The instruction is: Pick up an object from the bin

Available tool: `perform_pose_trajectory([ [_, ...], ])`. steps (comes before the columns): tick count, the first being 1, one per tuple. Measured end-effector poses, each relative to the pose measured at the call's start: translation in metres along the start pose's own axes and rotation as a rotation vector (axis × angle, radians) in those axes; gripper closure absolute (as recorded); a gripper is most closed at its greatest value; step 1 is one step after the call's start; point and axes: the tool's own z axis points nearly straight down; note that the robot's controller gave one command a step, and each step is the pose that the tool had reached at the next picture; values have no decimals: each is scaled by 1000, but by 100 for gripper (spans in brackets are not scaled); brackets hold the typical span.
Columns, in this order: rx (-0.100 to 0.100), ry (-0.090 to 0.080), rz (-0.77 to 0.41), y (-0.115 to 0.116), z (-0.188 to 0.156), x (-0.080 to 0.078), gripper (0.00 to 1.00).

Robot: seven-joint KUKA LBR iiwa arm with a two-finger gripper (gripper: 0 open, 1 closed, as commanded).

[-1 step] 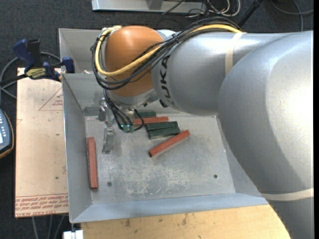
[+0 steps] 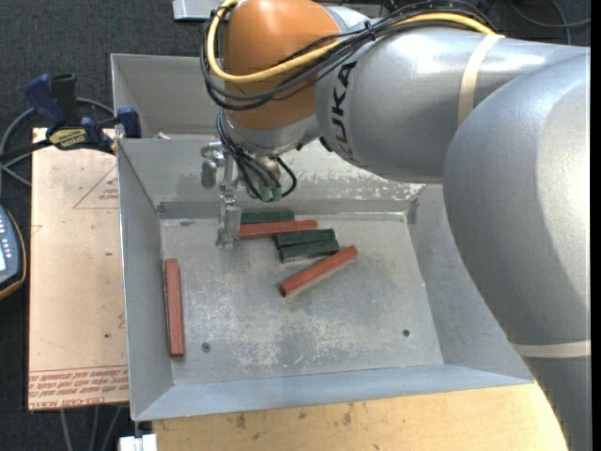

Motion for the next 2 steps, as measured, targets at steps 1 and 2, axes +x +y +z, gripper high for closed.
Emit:
perform_pose_trajectory([
  [1,2,11,162,-47,41,29,0],
  [2,-1,4,-165,-99,129,25,0],
])
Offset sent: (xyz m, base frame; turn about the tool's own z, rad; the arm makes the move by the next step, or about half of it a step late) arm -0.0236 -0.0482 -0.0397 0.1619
